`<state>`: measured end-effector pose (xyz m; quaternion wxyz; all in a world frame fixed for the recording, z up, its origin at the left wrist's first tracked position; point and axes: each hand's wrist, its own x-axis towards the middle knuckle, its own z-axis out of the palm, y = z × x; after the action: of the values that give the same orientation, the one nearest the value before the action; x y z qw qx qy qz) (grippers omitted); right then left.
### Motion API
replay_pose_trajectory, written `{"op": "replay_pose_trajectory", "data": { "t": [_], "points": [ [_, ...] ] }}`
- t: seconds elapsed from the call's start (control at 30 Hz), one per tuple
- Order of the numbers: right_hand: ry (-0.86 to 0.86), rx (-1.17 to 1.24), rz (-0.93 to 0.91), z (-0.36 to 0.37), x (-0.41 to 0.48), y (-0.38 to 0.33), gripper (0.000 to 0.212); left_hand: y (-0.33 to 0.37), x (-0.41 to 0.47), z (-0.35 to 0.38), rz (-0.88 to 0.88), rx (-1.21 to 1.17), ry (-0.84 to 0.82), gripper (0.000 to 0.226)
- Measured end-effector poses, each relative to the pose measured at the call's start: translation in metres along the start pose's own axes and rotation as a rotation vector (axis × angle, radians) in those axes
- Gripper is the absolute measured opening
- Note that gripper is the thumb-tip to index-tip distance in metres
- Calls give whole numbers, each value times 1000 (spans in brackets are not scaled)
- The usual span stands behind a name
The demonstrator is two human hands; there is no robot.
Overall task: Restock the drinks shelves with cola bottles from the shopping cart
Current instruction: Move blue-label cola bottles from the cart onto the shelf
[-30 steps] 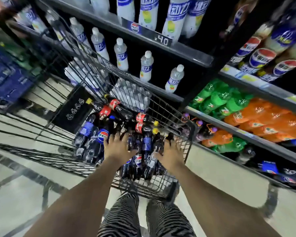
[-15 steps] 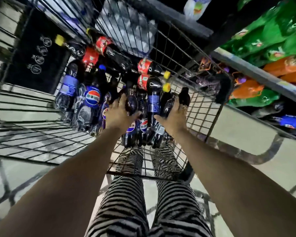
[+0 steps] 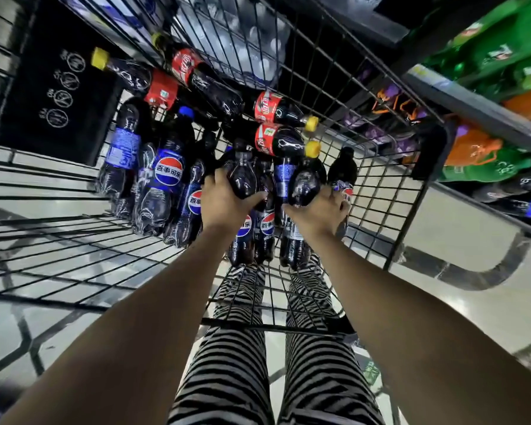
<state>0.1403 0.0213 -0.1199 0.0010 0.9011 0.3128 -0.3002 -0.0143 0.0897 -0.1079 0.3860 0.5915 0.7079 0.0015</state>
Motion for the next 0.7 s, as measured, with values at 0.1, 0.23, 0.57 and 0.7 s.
{"op": "replay_pose_trajectory", "data": {
  "t": [0.1,0.23,0.57,0.7],
  "points": [
    [-8,63,-38,4,-6,-1,79,1,-3,-5,14,-29,-27,84],
    [-288,253,84,-9,-11,-7,67,-5,-11,-16,5,-201,-95,79],
    [-326,519,3,-95,-40,3,46,46,-55,-74,112,-443,-123,24],
    [-255,646,-27,-152,-55,14,50,93,-93,-94,187,-519,-155,24]
  ]
}}
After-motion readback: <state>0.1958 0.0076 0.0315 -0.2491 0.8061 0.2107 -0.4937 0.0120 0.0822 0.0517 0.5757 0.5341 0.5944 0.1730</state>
